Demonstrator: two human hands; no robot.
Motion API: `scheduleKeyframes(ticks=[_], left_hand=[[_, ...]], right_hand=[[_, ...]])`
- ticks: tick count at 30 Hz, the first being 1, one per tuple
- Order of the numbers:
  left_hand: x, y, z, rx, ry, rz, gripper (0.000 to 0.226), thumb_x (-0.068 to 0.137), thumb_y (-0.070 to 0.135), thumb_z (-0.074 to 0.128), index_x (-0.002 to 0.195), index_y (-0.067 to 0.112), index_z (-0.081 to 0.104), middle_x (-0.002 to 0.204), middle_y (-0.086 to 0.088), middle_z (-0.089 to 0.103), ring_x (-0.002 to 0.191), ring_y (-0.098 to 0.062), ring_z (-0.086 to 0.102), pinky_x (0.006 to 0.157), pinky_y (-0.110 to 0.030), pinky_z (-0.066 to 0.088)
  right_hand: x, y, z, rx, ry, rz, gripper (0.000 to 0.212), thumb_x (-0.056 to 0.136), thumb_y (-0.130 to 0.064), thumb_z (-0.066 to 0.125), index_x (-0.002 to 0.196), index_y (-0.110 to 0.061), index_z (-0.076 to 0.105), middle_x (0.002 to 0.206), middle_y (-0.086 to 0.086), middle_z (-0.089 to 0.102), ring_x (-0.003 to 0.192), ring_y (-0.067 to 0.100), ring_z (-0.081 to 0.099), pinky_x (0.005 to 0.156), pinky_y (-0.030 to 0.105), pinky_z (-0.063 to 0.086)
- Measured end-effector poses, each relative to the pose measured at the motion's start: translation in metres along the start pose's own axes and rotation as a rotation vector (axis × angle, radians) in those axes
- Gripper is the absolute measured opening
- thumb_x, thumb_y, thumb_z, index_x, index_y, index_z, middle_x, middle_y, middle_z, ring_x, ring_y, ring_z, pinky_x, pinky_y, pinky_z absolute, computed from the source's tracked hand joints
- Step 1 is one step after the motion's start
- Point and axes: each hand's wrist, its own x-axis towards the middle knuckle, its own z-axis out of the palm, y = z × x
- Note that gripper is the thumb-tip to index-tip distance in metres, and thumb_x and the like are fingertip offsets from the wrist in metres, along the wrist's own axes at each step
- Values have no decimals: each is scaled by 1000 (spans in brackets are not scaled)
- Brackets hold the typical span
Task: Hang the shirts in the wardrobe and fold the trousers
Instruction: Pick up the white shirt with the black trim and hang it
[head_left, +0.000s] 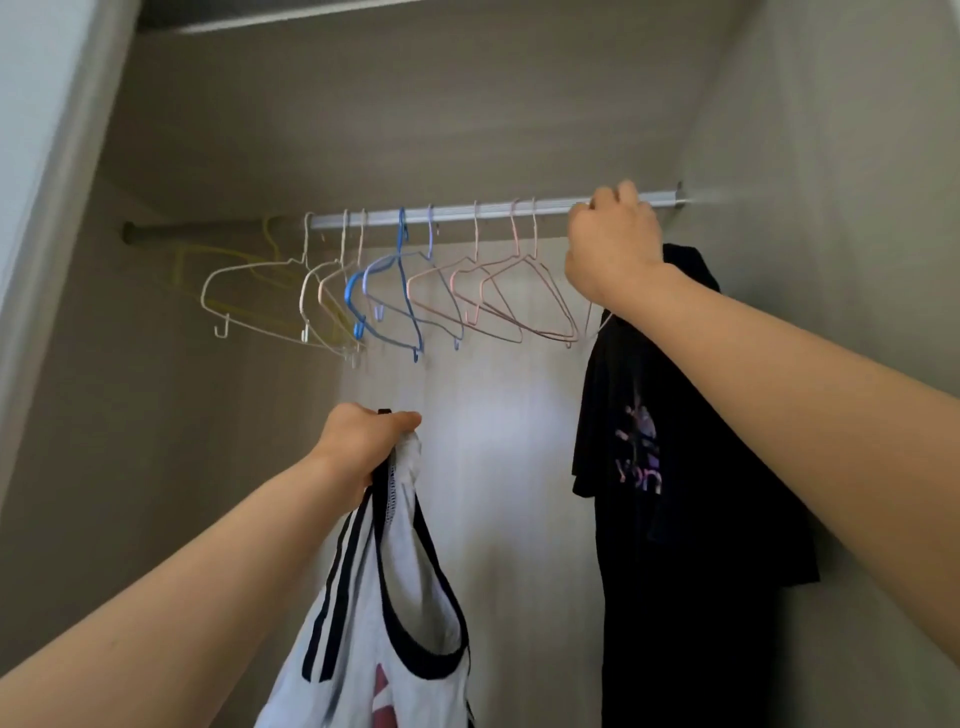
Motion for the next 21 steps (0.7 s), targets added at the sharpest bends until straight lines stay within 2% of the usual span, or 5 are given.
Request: scheduleKeyframes(ticks=[2,7,13,16,21], left_hand=[[6,1,-1,-1,10,22,21,86,12,73,81,-3,60,76,-16,60,69,-28,62,74,-39,53],[11,3,2,26,14,82,20,88,12,71,78,3,56,69,-12,51,61,-23,53,65,-31,44],[14,15,6,49,3,110,19,89,12,70,81,0,58,73,-12,52,61,-23,53,63,-28,44],[16,19,6,66,7,123,17,89,13,69,85,1,59,78,-14,52,65,-23,54,63,-28,43],[15,23,7,79,1,126,15,89,13,70,86,1,60,80,-15,52,70,-24,54,67,-31,43]], right_hand=[[11,11,8,20,-109,98,33,90,-11,49,120,0,53,129,22,49,123,39,39,97,43,39],[20,23,22,464,-284,398,30,96,-8,46,123,5,50,121,23,55,101,36,58,72,32,44],[7,25,34,1014,-520,759,38,102,-16,33,136,-2,43,97,8,68,98,23,53,80,46,49],[5,26,39,1218,-512,854,40,103,-18,25,134,-6,47,84,6,64,95,20,55,77,51,43],[6,22,46,1395,-373,802,42,97,-5,24,132,-5,47,73,6,54,60,15,49,61,38,57]])
